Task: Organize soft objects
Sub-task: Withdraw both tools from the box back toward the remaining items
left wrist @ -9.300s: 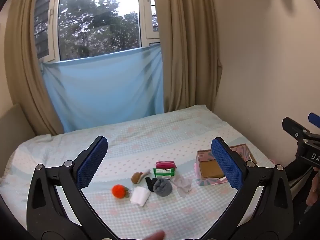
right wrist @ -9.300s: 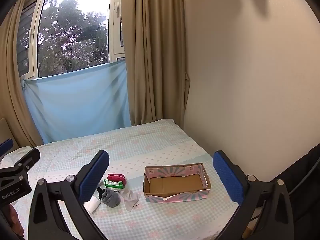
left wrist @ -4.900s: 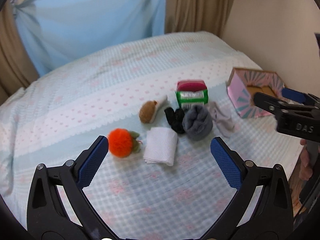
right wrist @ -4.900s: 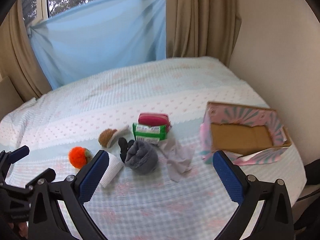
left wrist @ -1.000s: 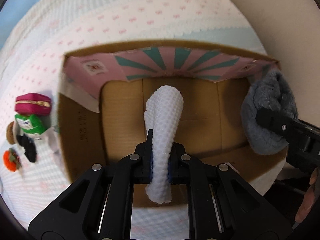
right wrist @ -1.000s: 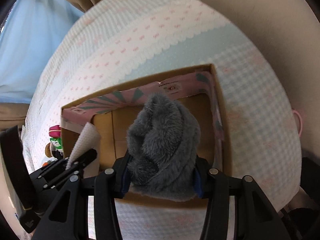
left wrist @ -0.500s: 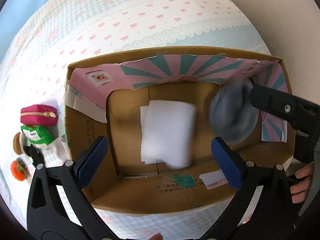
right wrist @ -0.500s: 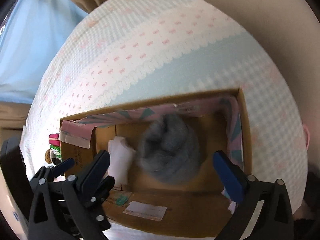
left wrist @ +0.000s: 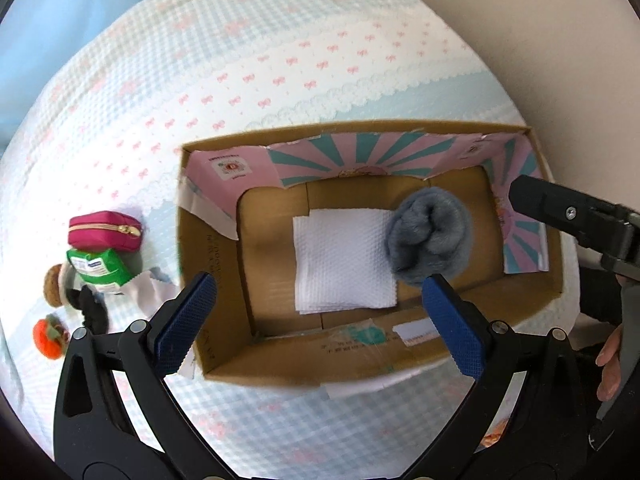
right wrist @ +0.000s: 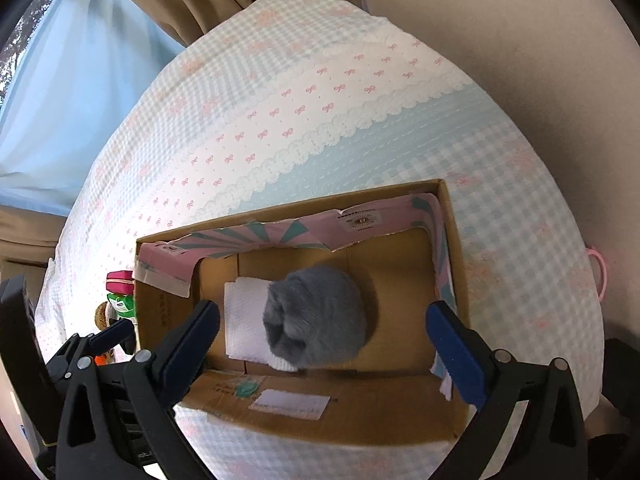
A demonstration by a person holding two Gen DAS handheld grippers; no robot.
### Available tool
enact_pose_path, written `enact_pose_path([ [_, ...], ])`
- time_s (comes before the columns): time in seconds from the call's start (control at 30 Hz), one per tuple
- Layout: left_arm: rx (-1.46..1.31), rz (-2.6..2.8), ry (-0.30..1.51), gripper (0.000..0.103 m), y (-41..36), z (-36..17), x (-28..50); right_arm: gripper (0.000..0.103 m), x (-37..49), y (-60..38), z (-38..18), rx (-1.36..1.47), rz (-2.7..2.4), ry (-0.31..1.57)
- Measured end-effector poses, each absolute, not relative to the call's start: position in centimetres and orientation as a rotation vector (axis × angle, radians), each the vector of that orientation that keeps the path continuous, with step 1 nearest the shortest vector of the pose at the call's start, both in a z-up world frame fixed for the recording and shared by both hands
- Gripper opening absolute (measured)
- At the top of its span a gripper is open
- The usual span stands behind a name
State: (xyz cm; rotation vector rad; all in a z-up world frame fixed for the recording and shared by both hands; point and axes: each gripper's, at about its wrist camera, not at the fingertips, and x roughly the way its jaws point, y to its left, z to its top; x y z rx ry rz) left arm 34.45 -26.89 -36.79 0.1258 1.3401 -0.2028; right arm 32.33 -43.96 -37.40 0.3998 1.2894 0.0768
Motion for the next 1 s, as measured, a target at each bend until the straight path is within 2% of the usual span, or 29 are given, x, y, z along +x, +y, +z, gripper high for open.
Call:
enact_pose_path([
  [0.2,0.103,-0.218,1.237,0.102,-25.7,-31.7,32.3,0.102,30.3,-43.4,-33.8,0.366,0.067,1.248],
  [0.53,0.038,-0.230,1.070,0.100,-21.3,-22.7,27.2,0.102,25.0,-40.5,-24.0,0.273,0.047,1.061],
  [0.83,0.004,-0.162,0.948,0.100,-12.5,-16.3,21.1,0.102,19.5,-34.3,-16.3,0.149,0.099,0.874],
  [1.0,-0.006,-0.105,0.887,0.100,-6.7,-13.7,18.1,0.102,16.8,-30.3,-14.2,0.142,0.109,0.822],
])
